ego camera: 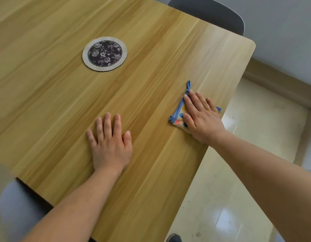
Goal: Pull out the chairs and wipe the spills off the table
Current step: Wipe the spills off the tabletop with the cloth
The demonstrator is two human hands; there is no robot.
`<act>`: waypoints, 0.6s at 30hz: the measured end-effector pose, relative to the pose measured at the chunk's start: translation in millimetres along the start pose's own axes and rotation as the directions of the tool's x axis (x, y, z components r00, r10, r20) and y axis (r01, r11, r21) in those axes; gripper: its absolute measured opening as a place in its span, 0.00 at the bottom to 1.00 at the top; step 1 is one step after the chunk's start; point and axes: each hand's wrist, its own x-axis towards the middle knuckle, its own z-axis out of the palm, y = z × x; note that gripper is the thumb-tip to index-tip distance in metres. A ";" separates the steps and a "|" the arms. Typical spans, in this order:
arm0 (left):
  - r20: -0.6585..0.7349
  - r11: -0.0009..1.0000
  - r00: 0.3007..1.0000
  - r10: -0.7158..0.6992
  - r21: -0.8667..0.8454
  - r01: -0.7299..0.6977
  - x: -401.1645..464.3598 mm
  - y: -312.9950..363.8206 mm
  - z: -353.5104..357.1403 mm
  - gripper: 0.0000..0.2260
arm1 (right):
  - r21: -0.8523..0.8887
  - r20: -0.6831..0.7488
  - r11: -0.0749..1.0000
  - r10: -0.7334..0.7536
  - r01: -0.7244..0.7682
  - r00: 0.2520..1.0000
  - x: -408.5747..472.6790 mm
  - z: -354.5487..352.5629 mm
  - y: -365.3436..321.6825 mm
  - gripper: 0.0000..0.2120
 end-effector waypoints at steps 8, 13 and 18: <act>-0.030 1.000 1.000 0.006 0.007 -0.006 1.2 -0.1 6.0 0.29 | 0.007 -0.008 1.000 0.009 -0.009 1.000 -4.0 5.1 -1.0 0.29; -0.038 1.000 0.999 0.023 0.012 -0.023 0.7 0.3 5.6 0.29 | 0.014 -0.001 1.000 0.016 -0.016 1.000 -27.2 12.1 -18.0 0.29; -0.052 1.000 0.999 0.018 -0.014 -0.019 -0.4 1.6 4.7 0.29 | 0.019 0.001 1.000 0.022 -0.022 1.000 -48.3 19.4 -36.7 0.29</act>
